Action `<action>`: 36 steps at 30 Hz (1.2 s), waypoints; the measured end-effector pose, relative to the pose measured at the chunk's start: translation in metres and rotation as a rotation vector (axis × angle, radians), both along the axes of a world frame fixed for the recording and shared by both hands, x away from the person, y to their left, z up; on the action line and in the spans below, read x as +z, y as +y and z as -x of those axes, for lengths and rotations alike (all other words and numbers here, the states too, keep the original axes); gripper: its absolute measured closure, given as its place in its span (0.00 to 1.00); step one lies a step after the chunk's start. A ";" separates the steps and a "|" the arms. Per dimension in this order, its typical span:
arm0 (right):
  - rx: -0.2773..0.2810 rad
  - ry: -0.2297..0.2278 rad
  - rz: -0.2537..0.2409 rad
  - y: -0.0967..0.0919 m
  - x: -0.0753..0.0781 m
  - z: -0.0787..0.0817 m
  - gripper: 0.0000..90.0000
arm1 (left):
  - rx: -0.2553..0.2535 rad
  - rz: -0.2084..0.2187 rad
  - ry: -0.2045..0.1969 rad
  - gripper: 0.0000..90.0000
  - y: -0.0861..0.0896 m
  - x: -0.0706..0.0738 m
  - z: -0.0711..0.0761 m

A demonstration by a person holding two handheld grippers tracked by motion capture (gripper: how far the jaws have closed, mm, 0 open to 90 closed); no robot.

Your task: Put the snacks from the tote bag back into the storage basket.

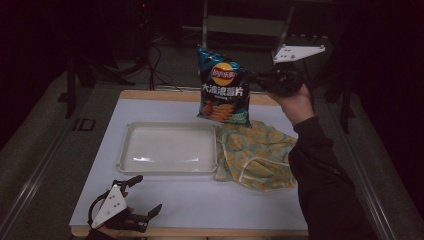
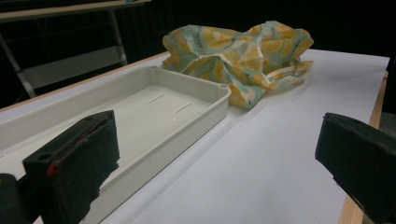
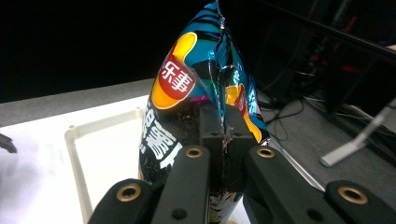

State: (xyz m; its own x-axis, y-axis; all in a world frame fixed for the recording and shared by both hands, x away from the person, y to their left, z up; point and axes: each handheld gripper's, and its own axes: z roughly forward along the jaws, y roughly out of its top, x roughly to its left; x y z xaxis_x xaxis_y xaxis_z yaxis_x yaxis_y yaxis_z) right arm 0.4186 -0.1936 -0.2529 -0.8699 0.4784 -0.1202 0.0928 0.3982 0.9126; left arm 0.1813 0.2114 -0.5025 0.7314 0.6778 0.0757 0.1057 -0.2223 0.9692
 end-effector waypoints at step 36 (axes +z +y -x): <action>0.263 0.190 -0.078 0.106 -0.132 -0.004 1.00 | -0.014 0.003 -0.008 0.00 0.000 0.001 0.002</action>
State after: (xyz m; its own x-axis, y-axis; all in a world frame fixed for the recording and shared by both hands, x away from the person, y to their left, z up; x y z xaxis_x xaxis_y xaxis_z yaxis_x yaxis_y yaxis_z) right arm 0.4221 -0.0872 -0.3844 -0.9682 0.2357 0.0838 0.1672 0.3604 0.9177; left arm 0.1796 0.2117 -0.5016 0.7403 0.6676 0.0792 0.0949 -0.2204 0.9708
